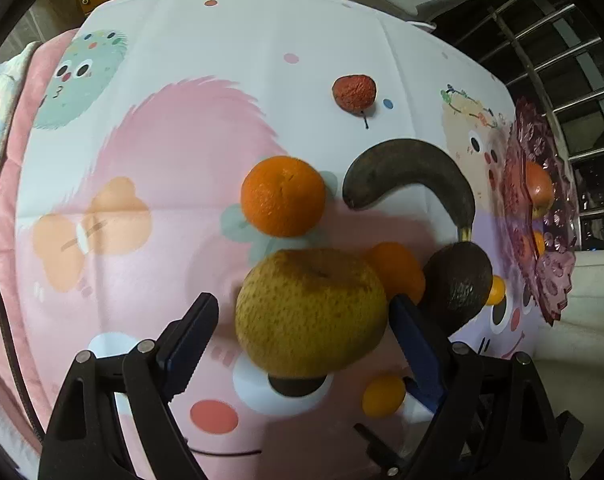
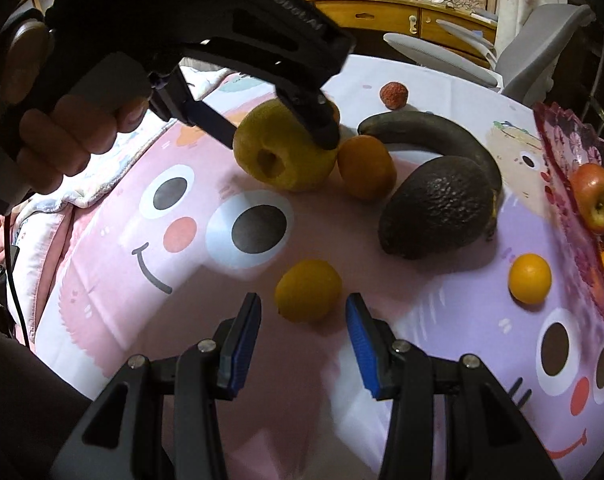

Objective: Organize fruits
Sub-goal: 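Close the left gripper on the yellow pear while the right gripper grasps a small orange, then carry the pear in the left gripper and orange in the right over the pink bowl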

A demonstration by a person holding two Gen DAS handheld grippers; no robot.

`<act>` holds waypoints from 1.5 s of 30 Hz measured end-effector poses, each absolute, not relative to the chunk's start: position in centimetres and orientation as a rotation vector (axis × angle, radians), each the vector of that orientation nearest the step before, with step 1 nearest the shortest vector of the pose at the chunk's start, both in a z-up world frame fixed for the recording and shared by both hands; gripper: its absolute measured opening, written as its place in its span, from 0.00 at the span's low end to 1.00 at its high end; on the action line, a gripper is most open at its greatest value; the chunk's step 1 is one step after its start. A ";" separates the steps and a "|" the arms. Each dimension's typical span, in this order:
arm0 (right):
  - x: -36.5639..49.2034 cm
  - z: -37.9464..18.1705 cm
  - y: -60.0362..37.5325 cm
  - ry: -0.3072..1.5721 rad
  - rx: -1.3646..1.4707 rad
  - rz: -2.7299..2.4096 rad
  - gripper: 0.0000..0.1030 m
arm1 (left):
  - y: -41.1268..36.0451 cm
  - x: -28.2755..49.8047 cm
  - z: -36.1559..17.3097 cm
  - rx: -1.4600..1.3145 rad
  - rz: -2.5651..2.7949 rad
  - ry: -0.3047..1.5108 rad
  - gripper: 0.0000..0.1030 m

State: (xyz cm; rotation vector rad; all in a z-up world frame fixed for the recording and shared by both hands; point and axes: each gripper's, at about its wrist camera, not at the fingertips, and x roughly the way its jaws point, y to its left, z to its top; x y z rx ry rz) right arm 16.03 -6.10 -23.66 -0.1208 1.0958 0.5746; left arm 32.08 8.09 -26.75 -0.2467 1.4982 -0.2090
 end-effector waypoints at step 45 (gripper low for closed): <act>10.8 -20.7 -8.8 1.064 0.053 0.444 0.34 | 11.1 19.6 -19.6 -0.245 -0.209 1.343 0.70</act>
